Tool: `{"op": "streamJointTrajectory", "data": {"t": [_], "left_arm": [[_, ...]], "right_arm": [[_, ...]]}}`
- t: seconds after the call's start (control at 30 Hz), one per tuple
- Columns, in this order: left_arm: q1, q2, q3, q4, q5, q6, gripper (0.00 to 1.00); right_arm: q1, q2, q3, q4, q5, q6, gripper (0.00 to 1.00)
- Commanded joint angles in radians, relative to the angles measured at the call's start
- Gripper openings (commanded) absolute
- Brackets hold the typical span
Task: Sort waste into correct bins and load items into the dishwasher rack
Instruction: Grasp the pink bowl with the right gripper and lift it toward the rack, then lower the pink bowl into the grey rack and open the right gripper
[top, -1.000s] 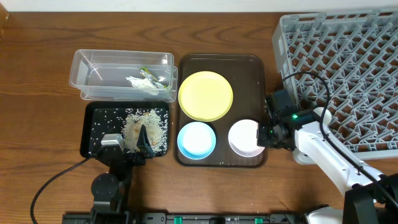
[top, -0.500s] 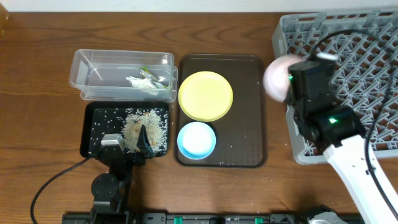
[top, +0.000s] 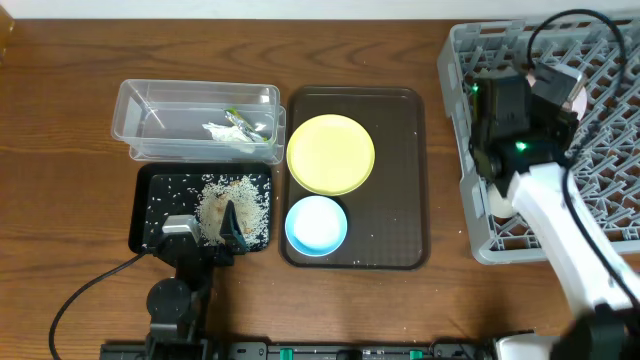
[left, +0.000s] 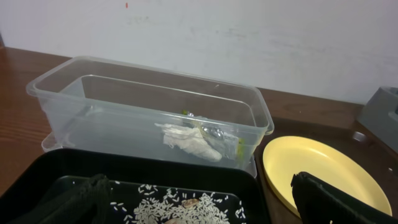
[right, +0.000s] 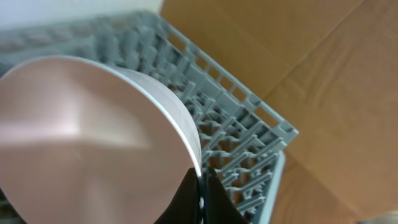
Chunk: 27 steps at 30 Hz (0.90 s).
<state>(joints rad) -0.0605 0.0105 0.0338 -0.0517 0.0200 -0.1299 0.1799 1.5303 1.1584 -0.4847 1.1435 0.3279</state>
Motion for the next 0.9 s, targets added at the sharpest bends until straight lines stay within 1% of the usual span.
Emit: {"op": "streamJointTrajectory", "data": {"t": [0.0,0.13,0.23,0.43,0.5,0.57,0.6,0.63,0.67,0.73,0.83,0.87], "left_arm": [[0.005,-0.006,-0.03,-0.017,-0.005,0.01,0.95],[0.005,-0.006,-0.03,-0.017,-0.005,0.01,0.95],[0.005,-0.006,-0.03,-0.017,-0.005,0.01,0.95],[0.005,-0.006,-0.03,-0.017,-0.005,0.01,0.95],[0.005,-0.006,-0.03,-0.017,-0.005,0.01,0.95],[0.005,-0.006,-0.03,-0.017,-0.005,0.01,0.95],[0.005,-0.006,-0.03,-0.017,-0.005,0.01,0.95],[0.005,-0.006,-0.03,-0.017,-0.005,0.01,0.95],[0.005,-0.006,-0.03,-0.017,-0.005,0.01,0.95],[0.005,-0.006,-0.03,-0.017,-0.005,0.01,0.95],[0.005,-0.006,-0.03,-0.017,-0.005,0.01,0.95],[0.005,-0.006,-0.03,-0.017,-0.005,0.01,0.95]], "right_arm": [[-0.04,0.087,-0.001,0.034,0.064,-0.104,0.01],[-0.029,0.167,-0.001,0.042,0.052,-0.121,0.01],[0.011,0.201,-0.001,0.025,0.017,-0.124,0.01],[0.109,0.211,-0.001,-0.031,0.015,-0.123,0.01],[0.127,0.211,-0.001,-0.048,0.015,-0.12,0.04],[0.141,0.208,-0.001,-0.077,0.011,-0.105,0.09],[0.149,0.204,-0.001,-0.093,0.009,-0.092,0.13],[0.156,0.198,-0.001,-0.106,-0.001,-0.085,0.2],[0.166,0.188,-0.001,-0.115,-0.014,-0.084,0.31],[0.185,0.156,0.0,-0.126,-0.064,-0.085,0.4],[0.219,0.087,0.001,-0.152,-0.196,-0.085,0.47],[0.239,0.05,0.001,-0.165,-0.299,-0.085,0.49]]}}
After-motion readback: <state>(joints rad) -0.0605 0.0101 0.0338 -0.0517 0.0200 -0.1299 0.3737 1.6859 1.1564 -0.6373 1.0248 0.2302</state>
